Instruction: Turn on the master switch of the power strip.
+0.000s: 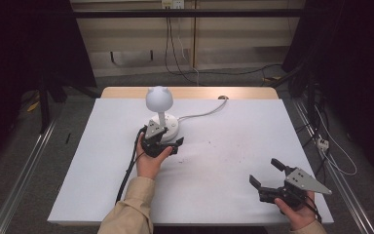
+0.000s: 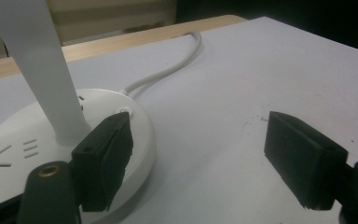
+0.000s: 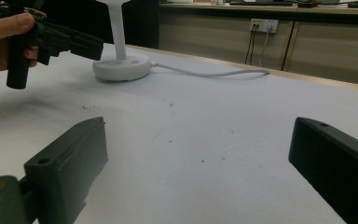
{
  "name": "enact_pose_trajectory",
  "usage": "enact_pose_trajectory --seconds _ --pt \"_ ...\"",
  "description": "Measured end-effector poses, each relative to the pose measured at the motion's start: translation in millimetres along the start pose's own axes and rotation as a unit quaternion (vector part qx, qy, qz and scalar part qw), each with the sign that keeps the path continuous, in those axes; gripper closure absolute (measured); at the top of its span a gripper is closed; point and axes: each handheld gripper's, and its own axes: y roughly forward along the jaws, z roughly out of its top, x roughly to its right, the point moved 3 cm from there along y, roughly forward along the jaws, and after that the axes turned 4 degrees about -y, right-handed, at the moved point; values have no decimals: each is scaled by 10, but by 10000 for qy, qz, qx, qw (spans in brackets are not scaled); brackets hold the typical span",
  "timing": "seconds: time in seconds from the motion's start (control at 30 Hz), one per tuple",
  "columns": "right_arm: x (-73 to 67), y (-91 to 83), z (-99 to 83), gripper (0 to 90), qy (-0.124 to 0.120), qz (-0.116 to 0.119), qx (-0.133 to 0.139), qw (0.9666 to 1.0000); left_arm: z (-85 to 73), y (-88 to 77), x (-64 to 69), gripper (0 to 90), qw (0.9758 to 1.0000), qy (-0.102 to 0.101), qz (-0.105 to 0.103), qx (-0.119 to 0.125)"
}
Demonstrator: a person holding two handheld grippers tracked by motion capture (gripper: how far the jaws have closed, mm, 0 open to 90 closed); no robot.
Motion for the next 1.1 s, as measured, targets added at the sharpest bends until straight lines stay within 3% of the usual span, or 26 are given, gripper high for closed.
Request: enact_pose_trajectory --seconds 0.27,0.4,0.5,0.8,0.83,0.97,1.07,1.1 --pt "-4 -2 3 42 -25 2 1 10000 -7 75 -29 337 9998 -162 105 49" --pt "-7 -2 3 47 -48 11 -3 10000 -10 80 -47 378 9997 -134 209 10" --pt "-9 2 4 48 -74 19 9 10000 -2 87 -63 413 9992 -260 289 61" --pt "-8 6 4 48 -67 27 4 10000 -12 111 -96 500 9989 -275 386 32" --pt "-7 6 4 48 -73 25 8 10000 1 118 -96 509 9989 -157 433 -64" --pt "-12 7 7 48 -75 37 13 10000 49 136 -74 563 9990 -80 435 -70" --pt "-11 4 9 48 -75 27 15 10000 91 159 -55 632 9987 -76 491 -87" --pt "-8 3 9 49 -74 21 16 10000 93 170 -67 649 9982 -212 546 -83"
